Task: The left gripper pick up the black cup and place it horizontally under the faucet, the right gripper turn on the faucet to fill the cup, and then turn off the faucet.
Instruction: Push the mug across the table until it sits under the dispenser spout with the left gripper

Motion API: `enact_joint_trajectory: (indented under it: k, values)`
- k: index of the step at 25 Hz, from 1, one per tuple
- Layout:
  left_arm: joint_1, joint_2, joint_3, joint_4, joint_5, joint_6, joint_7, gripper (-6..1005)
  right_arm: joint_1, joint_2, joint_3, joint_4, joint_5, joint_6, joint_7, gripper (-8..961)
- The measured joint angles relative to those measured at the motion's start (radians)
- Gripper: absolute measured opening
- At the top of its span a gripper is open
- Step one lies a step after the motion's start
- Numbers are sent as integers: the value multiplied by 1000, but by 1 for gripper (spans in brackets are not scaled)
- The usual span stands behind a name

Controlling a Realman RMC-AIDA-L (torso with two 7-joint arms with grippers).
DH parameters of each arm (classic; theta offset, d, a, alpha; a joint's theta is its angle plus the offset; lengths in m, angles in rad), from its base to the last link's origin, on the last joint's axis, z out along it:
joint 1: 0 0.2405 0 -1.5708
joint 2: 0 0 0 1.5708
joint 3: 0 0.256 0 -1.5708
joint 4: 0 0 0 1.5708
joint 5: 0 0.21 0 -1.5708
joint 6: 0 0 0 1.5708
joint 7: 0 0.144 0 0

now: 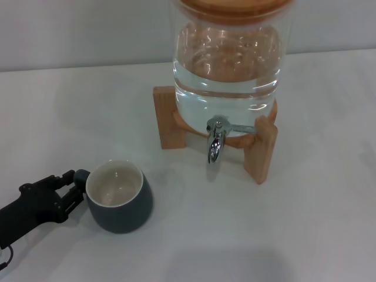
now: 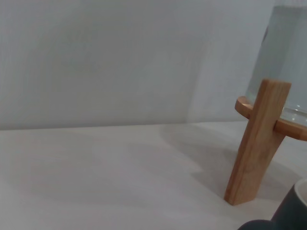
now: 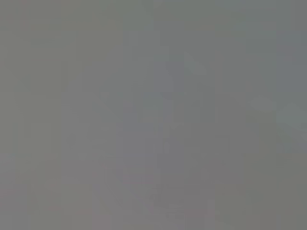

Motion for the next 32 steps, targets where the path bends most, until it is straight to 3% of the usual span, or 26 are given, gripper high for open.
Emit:
enact_joint_trajectory:
  k: [13,26,32]
  values:
    - [-27,3,0,3,13,2,11,391,5,0,-3,0,1,0,0,825]
    - [-35,0,12,3,18,-7,49,142,12,1,-6,0,1,-1,1,826]
    - [-61,0,9,3,12,-31,40,141,15,2,-6,0,1,-1,2,826]
